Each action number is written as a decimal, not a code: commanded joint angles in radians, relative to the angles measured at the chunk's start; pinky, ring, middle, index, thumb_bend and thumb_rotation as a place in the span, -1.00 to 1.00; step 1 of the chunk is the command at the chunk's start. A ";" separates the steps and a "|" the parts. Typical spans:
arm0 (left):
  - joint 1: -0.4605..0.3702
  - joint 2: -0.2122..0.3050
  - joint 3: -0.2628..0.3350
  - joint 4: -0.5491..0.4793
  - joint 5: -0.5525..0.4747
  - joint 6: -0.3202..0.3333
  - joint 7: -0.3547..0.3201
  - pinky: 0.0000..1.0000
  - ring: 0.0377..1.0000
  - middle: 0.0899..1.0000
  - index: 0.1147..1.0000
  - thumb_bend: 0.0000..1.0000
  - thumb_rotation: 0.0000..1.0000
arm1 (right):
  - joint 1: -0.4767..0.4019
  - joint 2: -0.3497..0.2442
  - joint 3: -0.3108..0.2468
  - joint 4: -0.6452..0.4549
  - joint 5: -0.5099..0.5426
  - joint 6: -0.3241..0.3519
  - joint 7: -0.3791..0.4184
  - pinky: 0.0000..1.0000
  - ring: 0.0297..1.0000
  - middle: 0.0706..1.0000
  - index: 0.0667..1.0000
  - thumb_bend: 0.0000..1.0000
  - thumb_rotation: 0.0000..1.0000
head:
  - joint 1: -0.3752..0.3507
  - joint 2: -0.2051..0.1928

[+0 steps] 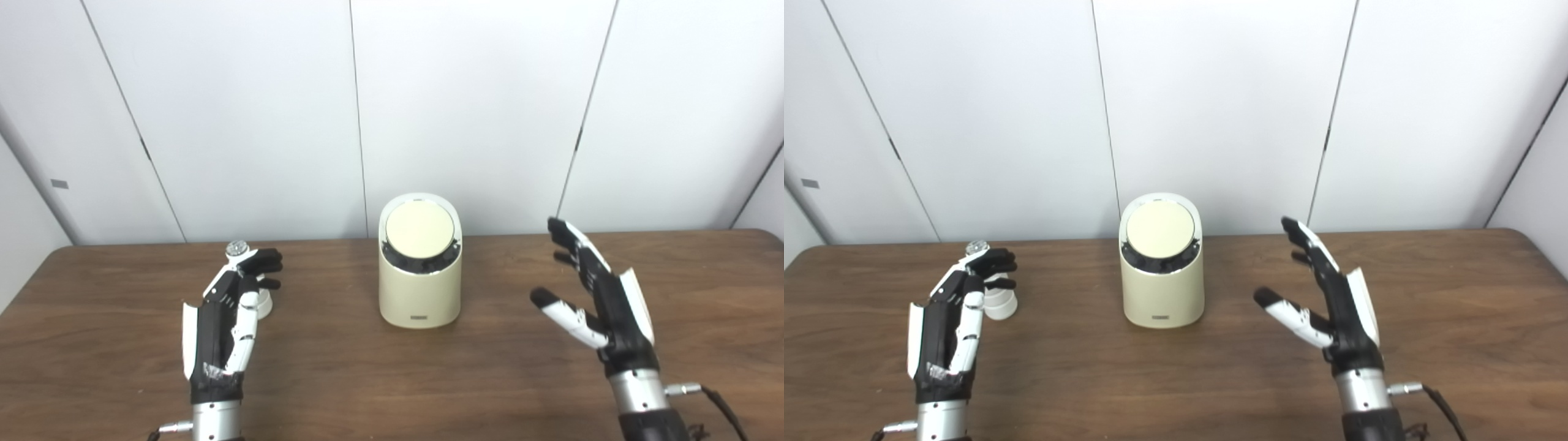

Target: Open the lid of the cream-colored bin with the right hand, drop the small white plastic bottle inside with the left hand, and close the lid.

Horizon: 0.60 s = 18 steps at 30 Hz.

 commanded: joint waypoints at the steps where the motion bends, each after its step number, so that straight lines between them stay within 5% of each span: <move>1: -0.035 0.003 -0.001 -0.009 0.019 -0.030 0.012 0.16 0.33 0.34 0.30 -0.57 0.54 | -0.070 0.005 0.010 -0.056 -0.018 0.070 0.016 0.72 0.81 0.87 0.77 0.61 0.32 | 0.002 0.001; 9: -0.039 -0.004 -0.005 -0.014 0.028 -0.031 0.019 0.16 0.33 0.34 0.31 -0.58 0.55 | -0.204 0.014 0.061 -0.070 -0.083 0.248 0.030 0.78 0.88 0.86 0.78 0.80 0.18 | 0.008 0.000; 13: -0.041 -0.006 -0.004 -0.015 0.031 -0.030 0.023 0.16 0.33 0.34 0.31 -0.56 0.55 | -0.262 0.025 0.085 -0.067 -0.105 0.306 0.036 0.49 0.70 0.76 0.78 0.78 0.12 | 0.014 0.001; 18: -0.041 -0.008 -0.006 -0.021 0.026 -0.030 0.026 0.17 0.33 0.34 0.31 -0.56 0.55 | -0.348 0.035 0.119 -0.054 -0.219 0.395 0.076 0.26 0.62 0.78 0.83 0.74 -0.28 | 0.013 0.003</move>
